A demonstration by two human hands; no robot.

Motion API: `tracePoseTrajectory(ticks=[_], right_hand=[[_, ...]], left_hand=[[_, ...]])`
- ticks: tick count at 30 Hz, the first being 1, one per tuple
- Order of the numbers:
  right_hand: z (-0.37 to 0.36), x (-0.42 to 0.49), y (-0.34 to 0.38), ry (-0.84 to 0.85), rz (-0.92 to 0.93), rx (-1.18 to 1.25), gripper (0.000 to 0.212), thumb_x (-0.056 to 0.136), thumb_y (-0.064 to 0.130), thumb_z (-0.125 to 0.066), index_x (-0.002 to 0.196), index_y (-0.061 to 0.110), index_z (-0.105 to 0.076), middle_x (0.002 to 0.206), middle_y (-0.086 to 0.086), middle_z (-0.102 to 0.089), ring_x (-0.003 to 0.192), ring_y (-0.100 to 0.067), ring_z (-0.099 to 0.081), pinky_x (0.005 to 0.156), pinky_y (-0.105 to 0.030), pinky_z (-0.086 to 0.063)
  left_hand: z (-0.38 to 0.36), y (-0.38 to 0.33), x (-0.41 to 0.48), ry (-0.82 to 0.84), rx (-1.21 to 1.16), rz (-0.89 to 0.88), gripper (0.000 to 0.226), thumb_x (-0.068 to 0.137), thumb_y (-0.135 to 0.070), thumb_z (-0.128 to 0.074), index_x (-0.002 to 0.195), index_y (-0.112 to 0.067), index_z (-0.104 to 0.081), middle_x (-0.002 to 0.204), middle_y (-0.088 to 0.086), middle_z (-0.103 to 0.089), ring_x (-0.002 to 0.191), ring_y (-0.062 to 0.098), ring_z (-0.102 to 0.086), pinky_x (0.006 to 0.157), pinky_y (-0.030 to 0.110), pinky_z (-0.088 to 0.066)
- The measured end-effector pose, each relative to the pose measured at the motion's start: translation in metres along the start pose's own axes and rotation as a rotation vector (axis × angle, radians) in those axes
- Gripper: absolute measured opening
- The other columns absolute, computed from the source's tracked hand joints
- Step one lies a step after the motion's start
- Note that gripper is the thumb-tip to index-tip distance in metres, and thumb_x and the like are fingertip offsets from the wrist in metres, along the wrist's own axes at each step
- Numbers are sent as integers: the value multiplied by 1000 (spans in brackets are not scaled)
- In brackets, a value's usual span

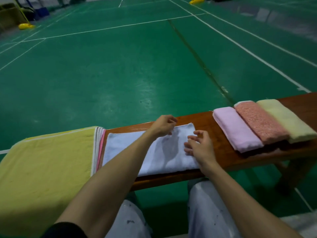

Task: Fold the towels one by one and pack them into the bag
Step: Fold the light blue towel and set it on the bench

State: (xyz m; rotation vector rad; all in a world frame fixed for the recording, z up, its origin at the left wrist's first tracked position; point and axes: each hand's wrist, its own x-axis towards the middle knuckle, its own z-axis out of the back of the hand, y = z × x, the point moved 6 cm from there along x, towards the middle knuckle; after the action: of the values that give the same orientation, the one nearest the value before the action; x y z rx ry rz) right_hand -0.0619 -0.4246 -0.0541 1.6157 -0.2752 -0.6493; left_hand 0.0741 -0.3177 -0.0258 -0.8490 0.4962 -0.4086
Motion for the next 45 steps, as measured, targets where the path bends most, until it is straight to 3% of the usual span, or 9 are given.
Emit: tracePoseTrajectory(ticks=[7, 14, 17, 24, 28, 30, 33, 38, 45], right_hand=[[0, -1, -20, 29, -39, 97, 33, 94, 7, -61, 118, 22, -43, 111, -2, -64, 96, -18, -70, 83, -38, -60], [-2, 1, -26, 56, 0, 72, 38, 93, 9, -65, 119, 22, -42, 109, 4, -61, 98, -11, -66, 79, -28, -59], [0, 2, -27, 65, 4, 74, 39, 92, 9, -65, 120, 23, -42, 109, 4, -62, 101, -13, -66, 83, -31, -59], [2, 1, -24, 60, 21, 48, 35, 93, 11, -64, 120, 23, -44, 105, 12, -63, 104, -13, -65, 91, -40, -57], [9, -3, -20, 16, 38, 99, 29, 94, 11, -62, 115, 24, -47, 114, 1, -64, 104, -18, -66, 88, -45, -58], [13, -8, -18, -6, 31, 150, 27, 95, 9, -61, 111, 26, -48, 116, -1, -64, 97, -20, -70, 83, -42, -60], [19, -19, -12, -57, 30, 224, 28, 96, 6, -57, 107, 29, -46, 114, 2, -61, 82, -22, -73, 71, -34, -61], [27, -35, -10, -132, -5, 274, 43, 96, 6, -58, 126, 27, -36, 129, 3, -42, 79, -26, -73, 63, -31, -59], [14, -56, -13, -53, -102, 400, 40, 96, 10, -58, 127, 25, -38, 119, -8, -56, 86, -33, -72, 69, -41, -60]], left_hand=[[-46, -22, 26, 138, -137, 32, 38, 103, -28, -42, 133, -7, -47, 134, 11, -49, 114, 21, -51, 90, 38, -53], [-48, -21, 35, 140, -152, 72, 45, 101, -39, -42, 128, -3, -48, 114, 12, -51, 89, 18, -52, 80, 34, -50], [-53, -27, 36, 147, -42, 34, 44, 100, -39, -45, 128, -6, -49, 113, 10, -54, 92, 22, -55, 81, 36, -50], [-63, -38, 32, 184, 218, -79, 48, 95, -35, -57, 139, -19, -46, 128, 11, -57, 111, 25, -57, 95, 37, -48], [-64, -40, 33, 176, 291, -84, 50, 92, -33, -62, 137, -22, -46, 114, 6, -57, 93, 17, -59, 71, 22, -49], [-61, -39, 32, 146, 293, -102, 48, 89, -32, -66, 133, -21, -50, 109, 6, -59, 91, 18, -59, 71, 23, -50], [-51, -32, 30, 47, 207, -93, 37, 88, -30, -67, 122, -17, -59, 106, 6, -61, 94, 19, -59, 84, 32, -53], [-22, -21, 22, -68, -95, -27, 30, 85, 1, -62, 114, -7, -62, 88, 9, -59, 74, 15, -58, 68, 24, -52], [8, -6, 7, -82, -282, 45, 38, 78, 17, -58, 110, -3, -60, 78, 8, -51, 73, 21, -51, 76, 37, -46]])
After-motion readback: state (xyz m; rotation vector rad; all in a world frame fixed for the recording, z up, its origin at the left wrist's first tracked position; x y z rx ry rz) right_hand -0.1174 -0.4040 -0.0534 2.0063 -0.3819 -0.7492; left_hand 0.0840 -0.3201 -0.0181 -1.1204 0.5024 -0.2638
